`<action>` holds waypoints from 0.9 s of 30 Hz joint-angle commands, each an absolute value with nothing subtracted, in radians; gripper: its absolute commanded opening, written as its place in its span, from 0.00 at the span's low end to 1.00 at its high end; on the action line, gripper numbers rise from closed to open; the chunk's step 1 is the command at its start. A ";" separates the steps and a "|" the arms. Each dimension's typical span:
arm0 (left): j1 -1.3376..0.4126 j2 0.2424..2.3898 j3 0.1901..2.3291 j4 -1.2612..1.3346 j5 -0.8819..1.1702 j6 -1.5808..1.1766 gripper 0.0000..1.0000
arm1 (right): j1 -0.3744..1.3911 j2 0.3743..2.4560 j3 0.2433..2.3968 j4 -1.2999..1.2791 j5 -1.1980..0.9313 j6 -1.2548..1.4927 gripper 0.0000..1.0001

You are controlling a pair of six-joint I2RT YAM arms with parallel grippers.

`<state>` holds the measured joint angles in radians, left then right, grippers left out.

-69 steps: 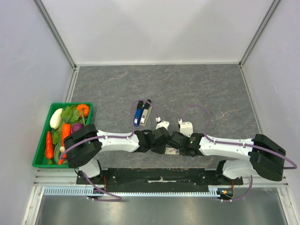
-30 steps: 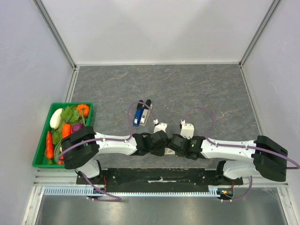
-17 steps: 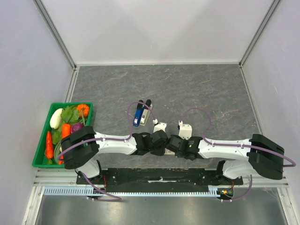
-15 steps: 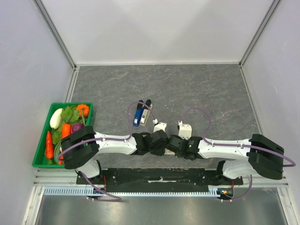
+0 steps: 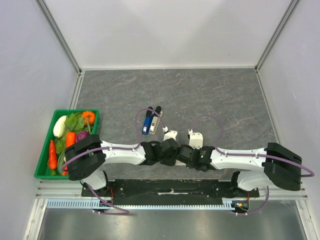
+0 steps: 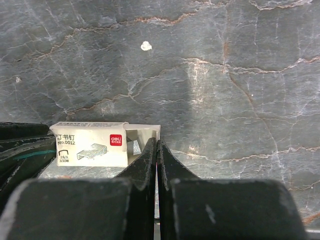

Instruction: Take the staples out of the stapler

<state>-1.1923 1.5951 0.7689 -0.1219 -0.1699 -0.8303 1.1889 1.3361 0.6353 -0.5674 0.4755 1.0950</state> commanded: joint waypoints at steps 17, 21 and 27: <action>-1.241 1.663 0.707 -0.149 -0.140 -0.865 0.27 | 1.216 1.141 0.606 -0.348 0.476 1.126 0.04; -1.241 1.666 0.712 -0.147 -0.138 -0.867 0.27 | 1.216 1.147 0.604 -0.348 0.469 1.123 0.06; -1.243 1.654 0.712 -0.158 -0.144 -0.870 0.27 | 1.216 1.180 0.614 -0.386 0.485 1.114 0.16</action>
